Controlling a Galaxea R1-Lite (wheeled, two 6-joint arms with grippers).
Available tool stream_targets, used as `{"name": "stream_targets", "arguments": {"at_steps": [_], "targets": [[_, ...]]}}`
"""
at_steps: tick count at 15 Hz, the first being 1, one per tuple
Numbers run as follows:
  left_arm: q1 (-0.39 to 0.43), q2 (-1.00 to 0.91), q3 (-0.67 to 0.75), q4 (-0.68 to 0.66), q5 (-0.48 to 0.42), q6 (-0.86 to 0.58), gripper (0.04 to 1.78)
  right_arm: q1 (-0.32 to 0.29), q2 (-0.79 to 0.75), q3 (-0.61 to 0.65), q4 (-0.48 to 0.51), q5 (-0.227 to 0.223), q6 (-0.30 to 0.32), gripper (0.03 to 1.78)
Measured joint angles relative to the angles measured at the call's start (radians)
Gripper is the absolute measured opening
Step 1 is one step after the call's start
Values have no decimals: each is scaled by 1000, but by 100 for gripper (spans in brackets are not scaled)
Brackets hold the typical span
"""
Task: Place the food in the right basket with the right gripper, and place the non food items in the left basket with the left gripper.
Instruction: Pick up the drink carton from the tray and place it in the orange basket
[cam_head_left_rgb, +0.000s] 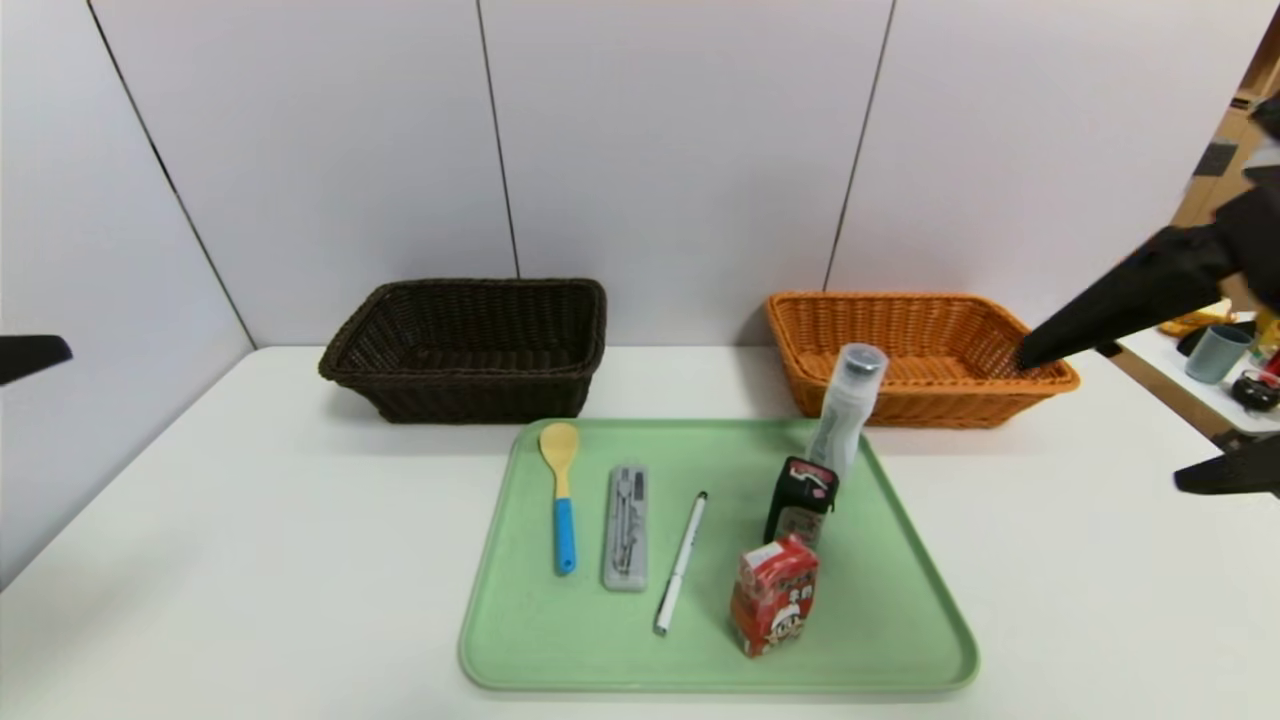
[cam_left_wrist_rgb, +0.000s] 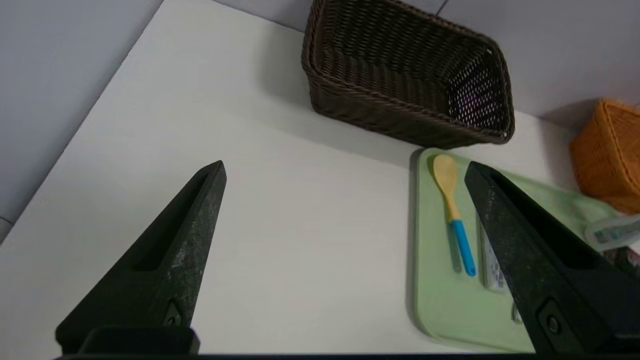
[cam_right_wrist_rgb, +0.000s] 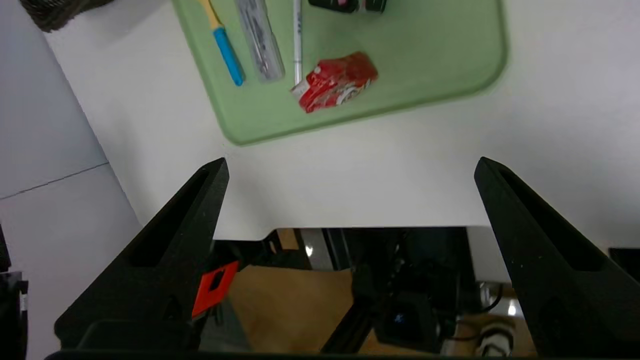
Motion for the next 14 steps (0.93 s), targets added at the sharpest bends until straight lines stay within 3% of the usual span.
{"name": "stream_targets", "arguments": {"at_steps": [3, 6, 9, 11, 14], "targets": [[-122, 12, 70, -78, 2, 31, 169, 112, 120, -7, 2, 8, 221, 170], [-232, 17, 127, -108, -12, 50, 169, 147, 223, -9, -30, 17, 337, 170], [-309, 36, 140, -117, -16, 50, 169, 152, 302, -10, -55, 56, 368, 170], [-317, 47, 143, -122, -15, 52, 169, 149, 353, -10, -64, 113, 404, 170], [-320, 52, 148, -123, -15, 52, 169, 141, 426, -10, -81, 148, 433, 170]]}}
